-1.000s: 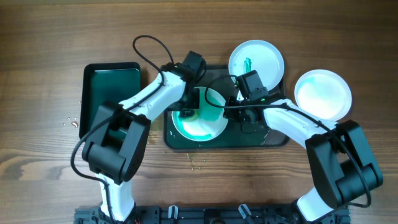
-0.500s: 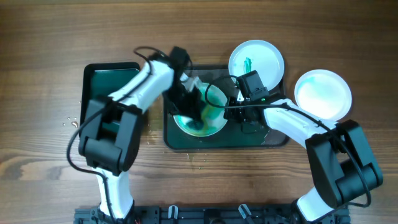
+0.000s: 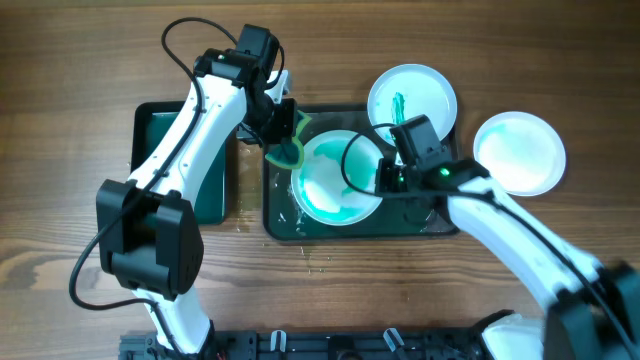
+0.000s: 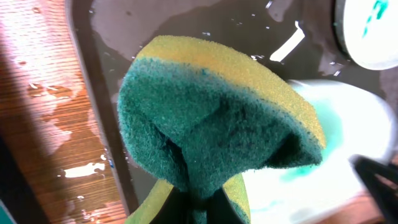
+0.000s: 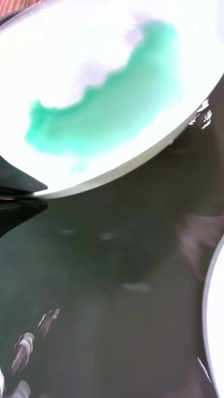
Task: Clean dirty plates on tray and stack at the side
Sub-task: 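Lift the second plate with the right gripper and carry it rightward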
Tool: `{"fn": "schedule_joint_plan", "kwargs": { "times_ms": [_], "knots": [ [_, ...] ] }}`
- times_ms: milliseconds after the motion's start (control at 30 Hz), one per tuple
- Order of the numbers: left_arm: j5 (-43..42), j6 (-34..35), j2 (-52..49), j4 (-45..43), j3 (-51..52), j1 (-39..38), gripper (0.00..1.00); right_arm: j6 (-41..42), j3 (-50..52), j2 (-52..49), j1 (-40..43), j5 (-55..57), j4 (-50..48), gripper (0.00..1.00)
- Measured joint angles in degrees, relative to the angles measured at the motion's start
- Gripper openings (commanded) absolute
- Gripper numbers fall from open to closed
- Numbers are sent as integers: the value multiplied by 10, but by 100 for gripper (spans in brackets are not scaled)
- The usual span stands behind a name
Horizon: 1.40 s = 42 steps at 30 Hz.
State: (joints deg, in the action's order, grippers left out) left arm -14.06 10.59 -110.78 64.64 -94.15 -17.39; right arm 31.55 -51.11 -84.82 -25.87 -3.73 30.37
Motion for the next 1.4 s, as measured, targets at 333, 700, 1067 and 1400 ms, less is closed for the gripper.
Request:
{"fn": "schedule_joint_plan", "kwargs": {
  "times_ms": [333,700,1067,1400],
  "knots": [
    [32,9,0,-6,0,0,4,-17,0,127,-47,223,79,4],
    [38,28,0,-13,0,0,4,-70,0,133,-125,459,68,5],
    [40,42,0,-23,0,0,4,-322,-2,133,-262,764,-130,4],
    [40,44,0,-23,0,0,4,-478,-4,134,-282,848,-218,4]
  ]
}}
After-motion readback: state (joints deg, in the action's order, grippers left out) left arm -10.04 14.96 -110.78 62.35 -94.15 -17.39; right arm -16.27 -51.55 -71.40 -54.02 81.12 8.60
